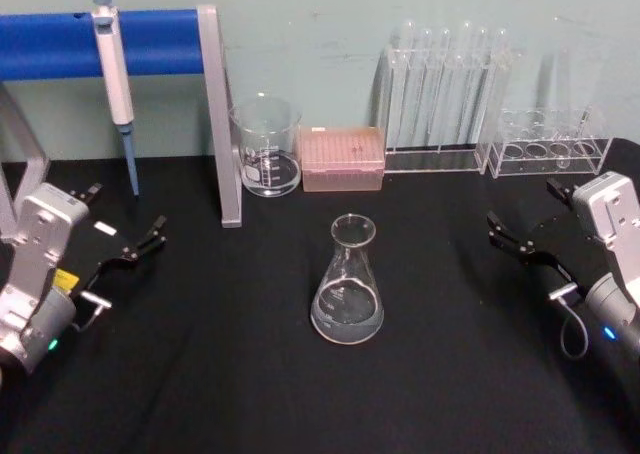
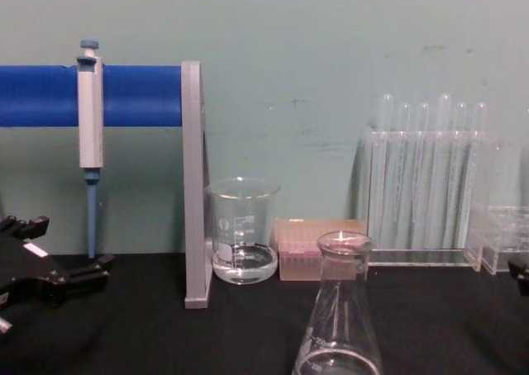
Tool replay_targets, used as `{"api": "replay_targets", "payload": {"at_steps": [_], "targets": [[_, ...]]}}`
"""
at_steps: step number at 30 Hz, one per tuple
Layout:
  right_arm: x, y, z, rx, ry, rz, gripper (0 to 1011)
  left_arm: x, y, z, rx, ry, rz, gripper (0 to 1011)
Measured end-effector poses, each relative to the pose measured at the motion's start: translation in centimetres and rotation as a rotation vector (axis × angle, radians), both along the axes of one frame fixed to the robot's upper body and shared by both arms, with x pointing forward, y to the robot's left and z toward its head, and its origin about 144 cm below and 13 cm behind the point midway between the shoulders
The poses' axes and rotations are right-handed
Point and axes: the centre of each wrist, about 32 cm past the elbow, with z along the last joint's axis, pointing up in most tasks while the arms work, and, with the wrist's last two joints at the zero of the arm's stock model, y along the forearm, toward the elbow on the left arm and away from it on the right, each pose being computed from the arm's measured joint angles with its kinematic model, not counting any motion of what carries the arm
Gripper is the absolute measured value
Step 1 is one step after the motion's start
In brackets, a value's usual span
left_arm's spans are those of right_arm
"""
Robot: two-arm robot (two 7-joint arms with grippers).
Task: Grasp the erlenmeyer flask with one hand, shake it three times, then place it back.
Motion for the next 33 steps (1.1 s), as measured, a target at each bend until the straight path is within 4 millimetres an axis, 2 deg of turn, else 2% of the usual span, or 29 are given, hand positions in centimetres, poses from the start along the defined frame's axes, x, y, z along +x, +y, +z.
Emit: {"api": "replay_targets", "payload": {"at_steps": [24, 33], "targets": [[0.0, 0.0, 0.0, 0.000, 0.000, 0.000, 1000, 0.0, 0.0, 0.0, 0.000, 0.000, 0.000, 1001], [-0.3, -0.7, 1.2, 0.053, 0.022, 0.036, 1000, 0.0, 0.0, 0.0, 0.000, 0.000, 0.000, 1001]]}}
